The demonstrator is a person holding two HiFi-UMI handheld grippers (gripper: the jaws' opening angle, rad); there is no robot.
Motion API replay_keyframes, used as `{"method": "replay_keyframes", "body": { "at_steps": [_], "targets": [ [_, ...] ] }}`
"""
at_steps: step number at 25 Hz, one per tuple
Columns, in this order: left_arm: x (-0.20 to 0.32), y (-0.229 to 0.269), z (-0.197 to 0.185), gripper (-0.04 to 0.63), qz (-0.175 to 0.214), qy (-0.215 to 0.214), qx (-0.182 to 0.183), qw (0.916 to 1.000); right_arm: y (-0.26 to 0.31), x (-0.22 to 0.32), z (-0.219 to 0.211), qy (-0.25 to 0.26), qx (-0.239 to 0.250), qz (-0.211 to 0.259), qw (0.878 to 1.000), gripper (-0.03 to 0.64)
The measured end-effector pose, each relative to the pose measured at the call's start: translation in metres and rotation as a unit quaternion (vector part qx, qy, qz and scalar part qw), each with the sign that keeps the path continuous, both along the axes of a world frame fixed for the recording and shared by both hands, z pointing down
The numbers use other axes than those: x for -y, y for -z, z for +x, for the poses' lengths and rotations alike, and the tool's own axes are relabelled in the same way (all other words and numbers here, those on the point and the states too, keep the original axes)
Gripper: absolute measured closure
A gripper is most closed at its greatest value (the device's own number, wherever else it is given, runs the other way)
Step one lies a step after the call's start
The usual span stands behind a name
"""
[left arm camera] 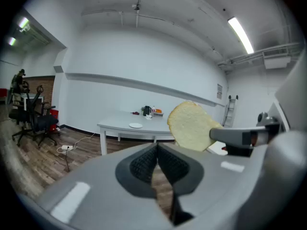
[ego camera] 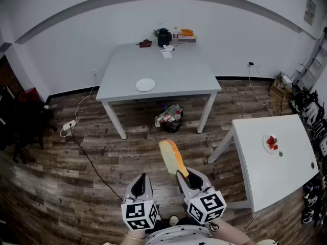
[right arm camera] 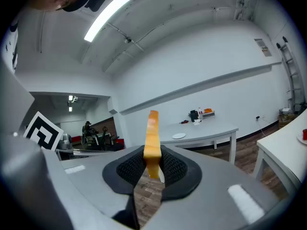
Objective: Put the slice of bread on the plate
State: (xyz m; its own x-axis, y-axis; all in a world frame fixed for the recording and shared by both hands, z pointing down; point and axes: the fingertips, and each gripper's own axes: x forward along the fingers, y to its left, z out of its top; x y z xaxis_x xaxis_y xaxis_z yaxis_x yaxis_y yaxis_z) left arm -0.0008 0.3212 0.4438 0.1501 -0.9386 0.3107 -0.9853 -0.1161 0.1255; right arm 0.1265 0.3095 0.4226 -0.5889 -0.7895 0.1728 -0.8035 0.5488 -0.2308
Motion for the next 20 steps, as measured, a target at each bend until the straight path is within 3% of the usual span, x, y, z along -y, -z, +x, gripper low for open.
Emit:
{"method": "replay_keyframes", "body": {
  "at_steps": [10,20],
  "targets": [
    [0.048,-0.005,-0.010,0.588,-0.001,0.000,-0.002,1.0000,-0.010,0.042,-0.017,0.009,-0.008,-0.004,1.000,0.532],
    [0.162,-0.001,-0.056,0.588,0.010,-0.015,0.003,0.9998,-0.013,0.152,-0.063,0.000,-0.023,-0.001,1.000,0.532]
  ]
}}
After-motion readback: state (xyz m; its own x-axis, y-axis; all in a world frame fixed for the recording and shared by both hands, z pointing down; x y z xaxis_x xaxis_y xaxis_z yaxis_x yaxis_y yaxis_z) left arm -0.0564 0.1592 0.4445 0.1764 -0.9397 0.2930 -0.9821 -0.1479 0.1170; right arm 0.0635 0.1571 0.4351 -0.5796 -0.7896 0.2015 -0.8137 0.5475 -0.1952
